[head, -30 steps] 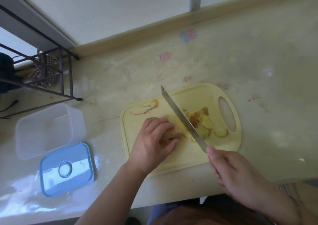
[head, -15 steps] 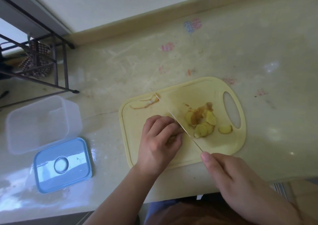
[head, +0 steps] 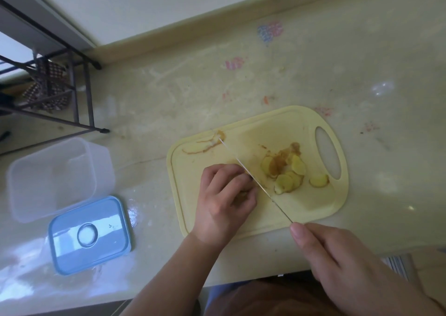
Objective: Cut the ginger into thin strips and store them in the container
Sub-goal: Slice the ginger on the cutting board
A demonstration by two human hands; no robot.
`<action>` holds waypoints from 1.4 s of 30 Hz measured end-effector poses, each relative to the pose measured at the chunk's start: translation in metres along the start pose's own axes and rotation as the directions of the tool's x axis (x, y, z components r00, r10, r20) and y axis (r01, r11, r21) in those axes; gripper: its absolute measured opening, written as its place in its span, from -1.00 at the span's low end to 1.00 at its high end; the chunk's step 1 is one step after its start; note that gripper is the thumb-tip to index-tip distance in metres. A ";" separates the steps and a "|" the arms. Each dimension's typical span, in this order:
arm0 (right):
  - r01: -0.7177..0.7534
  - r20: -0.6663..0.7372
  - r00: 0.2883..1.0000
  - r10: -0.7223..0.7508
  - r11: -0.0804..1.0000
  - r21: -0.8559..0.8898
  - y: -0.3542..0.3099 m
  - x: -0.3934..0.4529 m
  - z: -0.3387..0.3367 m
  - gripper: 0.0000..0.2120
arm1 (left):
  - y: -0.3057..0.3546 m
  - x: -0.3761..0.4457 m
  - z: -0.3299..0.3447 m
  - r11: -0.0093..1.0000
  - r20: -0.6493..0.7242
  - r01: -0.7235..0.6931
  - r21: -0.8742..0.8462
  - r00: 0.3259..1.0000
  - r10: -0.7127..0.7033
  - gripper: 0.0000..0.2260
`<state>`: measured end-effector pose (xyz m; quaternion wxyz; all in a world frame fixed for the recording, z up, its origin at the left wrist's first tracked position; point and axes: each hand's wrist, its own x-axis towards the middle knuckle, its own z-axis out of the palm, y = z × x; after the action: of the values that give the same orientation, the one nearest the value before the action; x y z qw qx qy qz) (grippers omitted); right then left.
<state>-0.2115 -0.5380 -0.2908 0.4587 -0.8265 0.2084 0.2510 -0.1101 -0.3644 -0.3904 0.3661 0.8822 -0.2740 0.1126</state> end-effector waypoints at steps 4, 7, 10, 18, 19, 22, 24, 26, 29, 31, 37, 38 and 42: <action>0.015 -0.009 1.000 -0.015 1.000 -0.001 -0.003 0.001 0.000 -0.19 | 0.000 0.001 0.000 1.000 0.009 0.008 -0.004 1.000 -0.008 -0.88; 0.005 -0.005 1.000 -0.005 1.000 -0.014 -0.004 0.002 0.000 -0.10 | -0.001 0.001 0.000 1.000 0.010 0.009 -0.006 1.000 -0.009 -0.86; -0.002 -0.017 1.000 0.002 1.000 -0.015 -0.006 0.001 0.001 -0.09 | 0.000 0.002 0.000 1.000 0.010 0.013 -0.017 1.000 -0.013 -0.85; -0.029 -0.004 1.000 0.029 1.000 -0.005 -0.008 0.012 0.004 -0.19 | 0.000 0.000 0.002 0.999 0.020 0.032 -0.023 0.999 -0.031 -0.88; -0.039 0.008 0.999 0.039 0.999 -0.005 -0.010 0.015 0.004 -0.25 | 0.000 0.000 0.002 0.999 0.017 0.030 -0.024 0.999 -0.029 -0.88; -0.009 0.043 0.999 0.009 1.000 -0.014 -0.012 0.029 0.006 -0.39 | 0.000 0.001 0.003 0.999 0.010 0.024 -0.024 1.000 -0.023 -0.88; 0.000 0.060 0.998 0.001 1.000 -0.019 -0.012 0.034 0.007 -0.41 | 0.001 0.001 0.004 0.999 0.001 0.027 -0.029 1.000 -0.027 -0.86; 0.006 0.051 0.999 -0.005 1.000 -0.017 -0.011 0.035 0.009 -0.41 | 0.001 0.000 0.005 0.999 -0.009 0.027 -0.032 1.000 -0.027 -0.88; 0.028 0.042 0.999 -0.027 0.999 -0.027 -0.013 0.042 0.015 -0.42 | 0.002 -0.001 0.004 0.999 -0.019 0.028 -0.029 0.999 -0.029 -0.89; 0.069 0.035 0.997 -0.068 0.997 -0.035 -0.016 0.050 0.020 -0.41 | 0.002 -0.001 0.003 0.999 -0.010 0.022 -0.039 1.000 -0.022 -0.90; 0.075 -0.020 0.997 -0.075 0.997 0.030 -0.012 0.046 0.019 -0.44 | 0.003 0.002 -0.001 0.999 0.038 0.036 -0.007 0.999 -0.036 -0.85; 0.057 -0.020 0.998 -0.056 0.997 0.051 -0.009 0.043 0.017 -0.44 | 0.004 0.002 -0.001 0.999 0.044 0.039 0.000 0.998 -0.039 -0.84; -0.022 0.068 0.998 0.008 0.979 0.202 0.004 0.036 0.004 -0.39 | 0.002 -0.001 -0.001 0.999 0.066 0.039 0.023 0.997 -0.041 -0.80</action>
<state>-0.1862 -0.5409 -0.3170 0.5452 -0.7651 0.2238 0.2594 -0.1118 -0.3647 -0.3887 0.3496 0.8946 -0.2670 0.0789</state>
